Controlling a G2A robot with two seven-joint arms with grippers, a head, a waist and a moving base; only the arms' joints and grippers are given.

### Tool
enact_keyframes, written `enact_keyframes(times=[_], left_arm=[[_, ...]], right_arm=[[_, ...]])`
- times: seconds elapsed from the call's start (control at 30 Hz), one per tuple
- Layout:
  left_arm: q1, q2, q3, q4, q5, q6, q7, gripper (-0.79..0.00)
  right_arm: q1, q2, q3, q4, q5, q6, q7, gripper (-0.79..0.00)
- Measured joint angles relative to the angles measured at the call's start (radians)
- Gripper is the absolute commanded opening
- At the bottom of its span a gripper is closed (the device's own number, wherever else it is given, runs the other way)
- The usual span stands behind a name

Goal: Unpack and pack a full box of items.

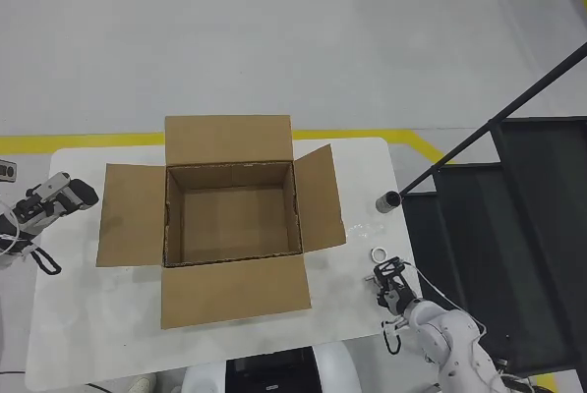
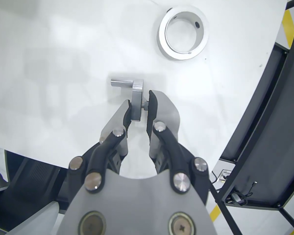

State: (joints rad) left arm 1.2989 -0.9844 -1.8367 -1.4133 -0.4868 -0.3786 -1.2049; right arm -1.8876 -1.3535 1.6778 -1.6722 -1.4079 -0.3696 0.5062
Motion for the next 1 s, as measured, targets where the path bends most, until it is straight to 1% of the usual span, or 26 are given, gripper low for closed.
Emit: enact_keyframes(times=[0.2, 0.3, 0.4, 0.43, 0.53, 0.67, 0.8, 0.9, 1.0], left_arm=[[0.000, 0.000, 0.000, 0.000, 0.000, 0.000, 0.000, 0.000], [0.000, 0.000, 0.000, 0.000, 0.000, 0.000, 0.000, 0.000], [0.000, 0.000, 0.000, 0.000, 0.000, 0.000, 0.000, 0.000], [0.000, 0.000, 0.000, 0.000, 0.000, 0.000, 0.000, 0.000], [0.000, 0.000, 0.000, 0.000, 0.000, 0.000, 0.000, 0.000], [0.000, 0.000, 0.000, 0.000, 0.000, 0.000, 0.000, 0.000], [0.000, 0.000, 0.000, 0.000, 0.000, 0.000, 0.000, 0.000], [0.000, 0.000, 0.000, 0.000, 0.000, 0.000, 0.000, 0.000], [0.000, 0.000, 0.000, 0.000, 0.000, 0.000, 0.000, 0.000]], right_arm=[[-0.026, 0.007, 0.030, -0.066, 0.055, -0.016, 0.031, 0.000], [-0.048, 0.011, 0.053, -0.114, 0.121, -0.040, 0.047, 0.000], [-0.074, 0.013, 0.081, -0.168, 0.255, -0.090, 0.038, 0.000], [-0.085, 0.013, 0.097, -0.185, 0.326, -0.106, 0.034, 0.000], [-0.107, 0.017, 0.147, -0.218, 0.478, -0.121, 0.038, 0.000], [-0.124, 0.025, 0.209, -0.240, 0.584, -0.126, 0.057, 0.000], [-0.134, 0.033, 0.247, -0.238, 0.590, -0.122, 0.085, 0.000], [-0.130, 0.039, 0.222, -0.227, 0.504, -0.134, 0.114, 0.000], [-0.111, 0.043, 0.165, -0.192, 0.394, -0.144, 0.119, 0.000]])
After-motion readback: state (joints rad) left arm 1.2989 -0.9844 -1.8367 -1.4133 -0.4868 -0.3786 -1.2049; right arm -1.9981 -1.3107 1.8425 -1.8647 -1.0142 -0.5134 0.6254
